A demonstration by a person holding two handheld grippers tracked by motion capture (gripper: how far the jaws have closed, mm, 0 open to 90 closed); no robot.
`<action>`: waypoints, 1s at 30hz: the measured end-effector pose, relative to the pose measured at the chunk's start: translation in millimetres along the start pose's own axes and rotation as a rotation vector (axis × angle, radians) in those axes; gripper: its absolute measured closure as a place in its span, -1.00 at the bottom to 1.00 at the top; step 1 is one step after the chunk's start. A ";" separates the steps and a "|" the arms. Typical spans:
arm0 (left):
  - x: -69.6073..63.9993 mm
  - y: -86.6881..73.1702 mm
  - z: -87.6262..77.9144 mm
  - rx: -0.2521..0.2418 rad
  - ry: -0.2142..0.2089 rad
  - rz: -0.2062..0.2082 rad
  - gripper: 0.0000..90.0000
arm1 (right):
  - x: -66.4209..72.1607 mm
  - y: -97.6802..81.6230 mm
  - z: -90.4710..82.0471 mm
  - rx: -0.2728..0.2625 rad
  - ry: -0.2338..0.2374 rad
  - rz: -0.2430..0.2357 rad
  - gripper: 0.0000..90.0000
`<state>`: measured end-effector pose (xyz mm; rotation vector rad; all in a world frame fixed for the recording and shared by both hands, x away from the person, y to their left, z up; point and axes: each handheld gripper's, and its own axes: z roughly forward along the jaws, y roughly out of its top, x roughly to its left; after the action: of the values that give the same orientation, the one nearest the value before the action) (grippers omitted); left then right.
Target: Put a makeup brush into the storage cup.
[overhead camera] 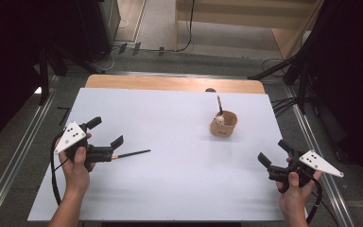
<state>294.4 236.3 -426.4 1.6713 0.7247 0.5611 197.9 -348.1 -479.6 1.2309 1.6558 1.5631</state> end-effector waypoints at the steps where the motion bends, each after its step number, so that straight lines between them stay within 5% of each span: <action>1: 1.2 0.4 3.6 0.003 -0.008 -0.004 -1.00 | 0.0 -0.1 0.3 -0.001 -0.001 -0.001 -1.00; 9: 12.6 3.7 24.7 0.081 -0.064 -0.003 -1.00 | -1.2 0.1 1.0 -0.001 0.002 0.006 -1.00; 15: 13.6 1.3 34.6 0.194 -0.069 0.055 -0.88 | 0.0 -0.2 2.3 0.005 0.006 -0.003 -1.00; 22: 8.0 -3.1 48.1 0.404 -0.108 0.104 -0.88 | 0.5 -1.6 4.5 0.020 0.016 -0.008 -1.00; 30: -2.6 -7.9 62.2 0.663 -0.093 0.167 -0.87 | 1.5 -2.7 6.3 0.033 0.028 -0.008 -1.00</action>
<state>335.0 193.2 -447.3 2.3730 0.7524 0.3702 202.0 -343.6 -483.0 1.2228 1.7086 1.5605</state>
